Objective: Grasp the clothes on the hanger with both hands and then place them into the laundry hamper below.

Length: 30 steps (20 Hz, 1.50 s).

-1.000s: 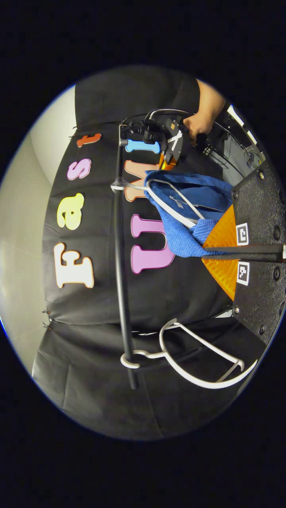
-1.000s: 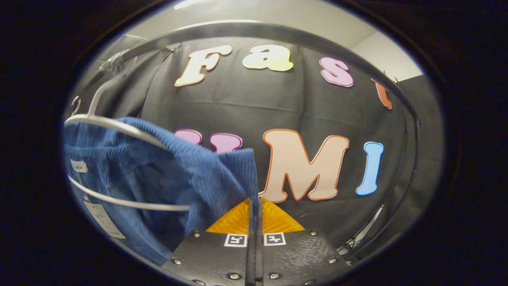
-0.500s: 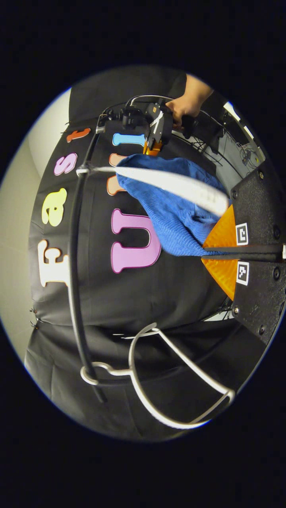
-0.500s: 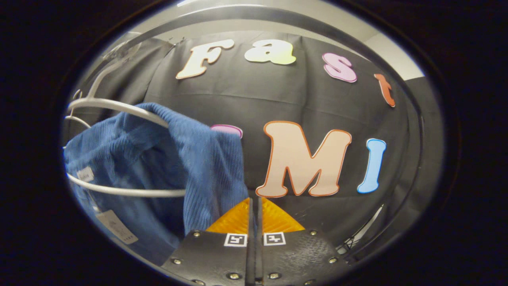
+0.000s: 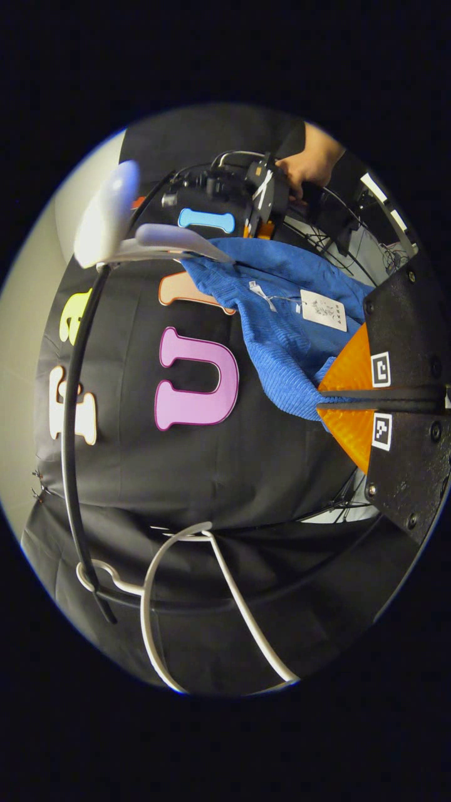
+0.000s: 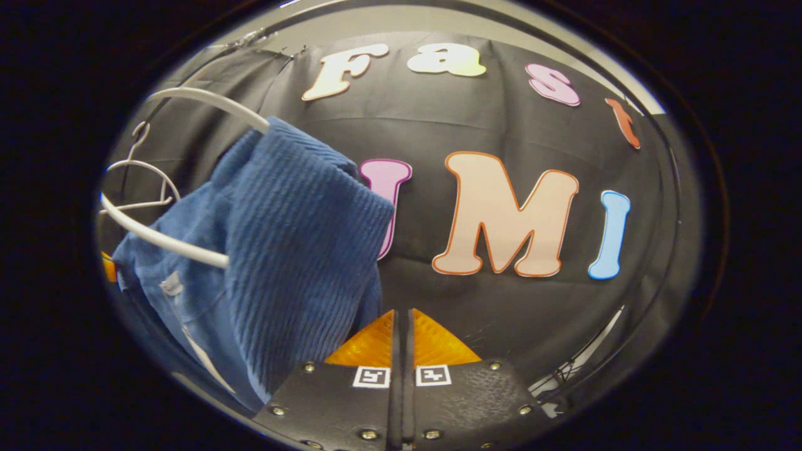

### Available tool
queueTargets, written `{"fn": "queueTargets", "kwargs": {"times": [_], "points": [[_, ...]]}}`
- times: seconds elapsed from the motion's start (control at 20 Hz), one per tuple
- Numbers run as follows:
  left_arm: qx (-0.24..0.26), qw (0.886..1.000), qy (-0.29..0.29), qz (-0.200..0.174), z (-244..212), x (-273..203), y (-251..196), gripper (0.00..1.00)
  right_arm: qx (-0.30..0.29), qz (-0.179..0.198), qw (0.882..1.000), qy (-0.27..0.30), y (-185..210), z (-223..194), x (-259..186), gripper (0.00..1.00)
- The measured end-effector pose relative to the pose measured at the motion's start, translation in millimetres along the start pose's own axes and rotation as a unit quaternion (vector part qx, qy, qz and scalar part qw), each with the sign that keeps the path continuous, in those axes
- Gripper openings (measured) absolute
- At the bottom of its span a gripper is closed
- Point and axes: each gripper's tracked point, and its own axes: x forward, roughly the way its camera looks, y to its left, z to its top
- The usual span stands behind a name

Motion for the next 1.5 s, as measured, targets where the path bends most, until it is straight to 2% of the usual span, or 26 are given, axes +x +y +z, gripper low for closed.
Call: {"fn": "queueTargets", "kwargs": {"times": [0.05, 0.1, 0.15, 0.25, 0.45, 0.6, 0.8, 0.85, 0.95, 1.1, 1.2, 1.25, 1.5], "points": [[-0.004, 1.000, 0.000, 0.001, 2.0, -1.3, -1.8, 0.01, 0.002, 0.009, 1.000, -0.006, 5.6, 3.4, -12.0, 0.01], [-0.007, 1.000, 0.000, 0.001, 3.9, -1.9, -2.8, 0.01, 0.001, 0.020, 1.000, -0.011, 13.2, 4.7, -20.1, 0.13], [-0.008, 1.000, -0.001, 0.001, 6.1, -3.4, -2.5, 0.01, -0.001, 0.029, 1.000, -0.012, 18.8, 5.5, -25.9, 0.13], [-0.003, 1.000, -0.008, 0.002, 10.5, -5.6, -2.3, 0.01, 0.007, 0.050, 0.999, -0.009, 31.0, 4.8, -36.1, 0.46], [0.005, 1.000, -0.012, 0.003, 13.1, -7.6, -2.3, 0.01, 0.061, 0.077, 0.995, -0.012, 47.7, 16.2, -52.0, 0.48], [0.002, 1.000, -0.012, 0.004, 15.9, -10.2, -6.5, 0.01, 0.098, 0.083, 0.992, -0.011, 52.5, 21.6, -66.2, 0.48], [0.005, 1.000, -0.016, 0.001, 18.7, -11.4, -9.8, 0.01, 0.105, 0.073, 0.992, -0.004, 60.7, 20.8, -53.9, 0.49], [0.006, 1.000, -0.016, 0.001, 19.2, -11.7, -9.5, 0.01, 0.103, 0.073, 0.992, -0.005, 66.4, 20.9, -46.0, 0.53], [0.006, 1.000, -0.016, 0.000, 19.6, -12.7, -10.5, 0.01, 0.087, 0.043, 0.995, 0.001, 61.5, 17.0, -28.1, 0.49], [0.002, 1.000, -0.015, -0.001, 21.3, -13.6, -10.1, 0.01, 0.089, 0.006, 0.996, -0.001, 49.6, 14.9, -7.3, 0.50], [0.001, 1.000, -0.020, 0.000, 25.4, -13.6, -9.7, 0.01, 0.090, -0.039, 0.995, -0.013, 26.8, 21.3, -5.4, 0.19], [0.000, 1.000, -0.024, 0.001, 27.2, -12.8, -8.6, 0.01, 0.086, -0.049, 0.995, -0.019, 18.4, 24.0, -3.2, 0.03], [-0.010, 0.999, -0.037, 0.005, 37.1, 1.7, -4.5, 0.01, 0.084, -0.069, 0.993, -0.035, -12.1, 43.8, 16.7, 0.01]]}}
